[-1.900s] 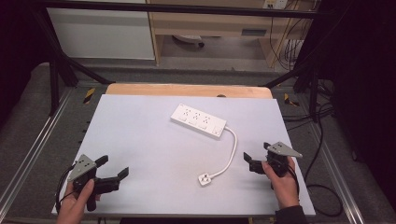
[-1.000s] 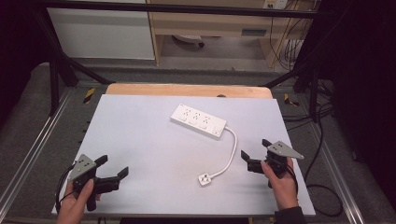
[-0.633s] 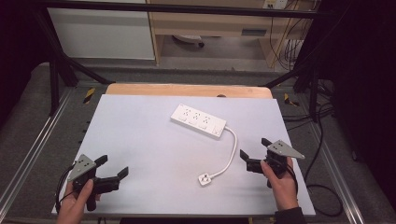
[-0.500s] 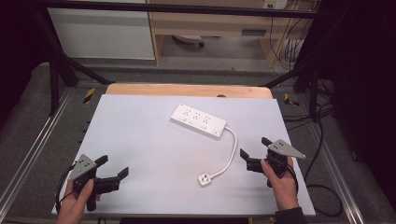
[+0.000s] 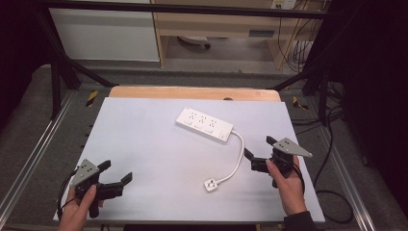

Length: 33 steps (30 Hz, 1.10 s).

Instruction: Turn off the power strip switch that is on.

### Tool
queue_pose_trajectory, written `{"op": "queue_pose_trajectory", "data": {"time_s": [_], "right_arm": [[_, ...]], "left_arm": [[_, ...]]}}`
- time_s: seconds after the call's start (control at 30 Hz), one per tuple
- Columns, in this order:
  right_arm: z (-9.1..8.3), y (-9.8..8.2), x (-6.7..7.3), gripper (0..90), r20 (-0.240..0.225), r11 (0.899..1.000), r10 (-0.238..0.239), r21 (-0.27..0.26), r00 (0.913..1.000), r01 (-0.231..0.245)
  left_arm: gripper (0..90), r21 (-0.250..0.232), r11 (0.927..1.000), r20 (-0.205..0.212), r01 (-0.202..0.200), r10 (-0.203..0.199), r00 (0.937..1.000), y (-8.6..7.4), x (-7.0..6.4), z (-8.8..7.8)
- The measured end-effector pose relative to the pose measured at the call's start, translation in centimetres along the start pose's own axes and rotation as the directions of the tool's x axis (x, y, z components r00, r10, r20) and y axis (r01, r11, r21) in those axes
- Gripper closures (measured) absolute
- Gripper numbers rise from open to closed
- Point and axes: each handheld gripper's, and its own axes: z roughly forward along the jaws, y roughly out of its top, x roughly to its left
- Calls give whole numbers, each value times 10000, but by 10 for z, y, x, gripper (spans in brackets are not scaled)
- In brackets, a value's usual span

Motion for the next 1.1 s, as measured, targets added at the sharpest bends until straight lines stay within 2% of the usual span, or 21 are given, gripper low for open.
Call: {"op": "queue_pose_trajectory", "data": {"time_s": [0.47, 0.6, 0.77, 1.1], "right_arm": [[14, 17, 9, 21, -358, 9998, -210, 43, 9991, 212], [23, 26, 15, 21, -488, 9992, -386, 96, 9981, 391], [32, 36, 19, 29, -493, 9988, -381, 282, 9981, 395], [46, 55, 24, 31, -574, 9985, -451, 279, 9973, 467]], "left_arm": [[54, 36, 10000, -36, -48, 48, 10000, 0, 0, 0], [54, 31, 10000, -22, -44, 44, 10000, 0, 0, 0], [54, 37, 10000, -37, -38, 38, 10000, 0, 0, 0], [54, 64, 10000, -38, -25, 26, 10000, -1, 0, 1]]}}
